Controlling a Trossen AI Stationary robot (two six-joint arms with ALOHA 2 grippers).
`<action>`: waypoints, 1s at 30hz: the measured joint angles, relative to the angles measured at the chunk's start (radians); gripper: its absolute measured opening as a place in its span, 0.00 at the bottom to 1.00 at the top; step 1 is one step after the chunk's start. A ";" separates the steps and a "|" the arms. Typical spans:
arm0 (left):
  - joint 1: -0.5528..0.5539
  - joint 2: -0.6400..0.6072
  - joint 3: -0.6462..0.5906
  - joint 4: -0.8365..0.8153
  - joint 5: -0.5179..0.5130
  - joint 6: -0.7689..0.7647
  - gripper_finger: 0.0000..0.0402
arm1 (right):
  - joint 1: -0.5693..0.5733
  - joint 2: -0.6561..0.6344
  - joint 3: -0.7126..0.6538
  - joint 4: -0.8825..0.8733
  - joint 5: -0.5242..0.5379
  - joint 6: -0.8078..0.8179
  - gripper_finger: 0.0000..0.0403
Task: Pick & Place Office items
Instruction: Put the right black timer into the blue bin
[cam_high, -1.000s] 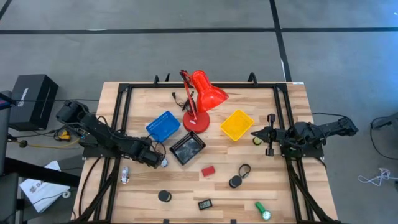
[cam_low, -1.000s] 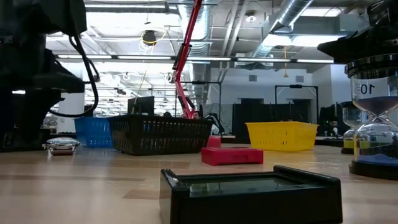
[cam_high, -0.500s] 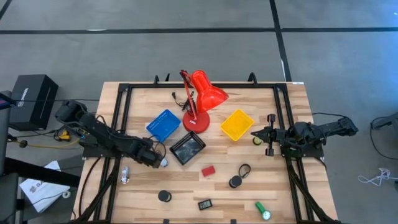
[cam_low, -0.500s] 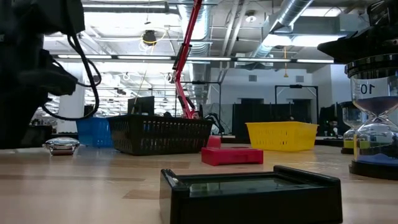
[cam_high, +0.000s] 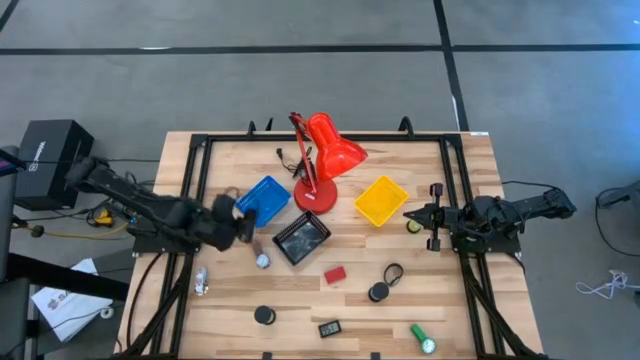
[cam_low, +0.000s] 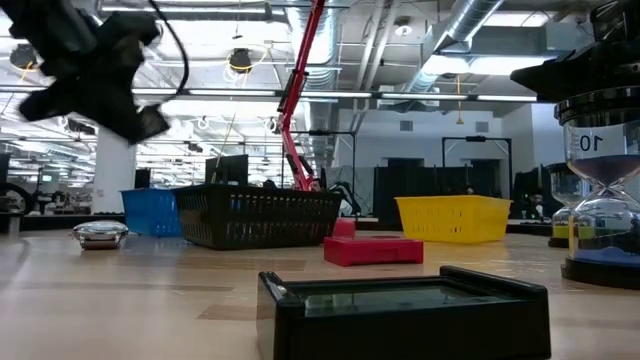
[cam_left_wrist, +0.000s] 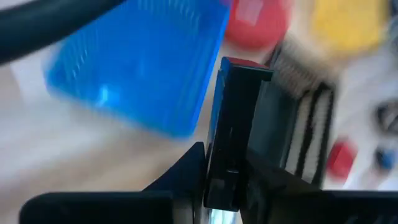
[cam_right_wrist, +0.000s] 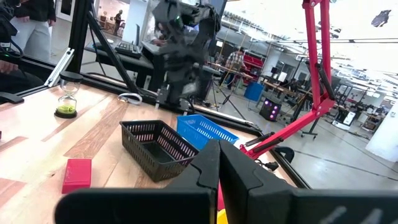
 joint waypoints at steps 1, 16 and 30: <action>0.000 -0.024 0.000 0.002 -0.059 0.031 0.16 | 0.000 0.000 0.000 0.000 0.000 0.000 0.00; 0.218 -0.008 0.000 0.105 -0.216 0.665 0.15 | 0.000 0.000 0.000 0.010 0.000 -0.026 0.00; 0.592 0.361 0.000 0.178 0.213 0.892 0.15 | 0.000 0.000 0.000 0.050 0.000 -0.041 0.00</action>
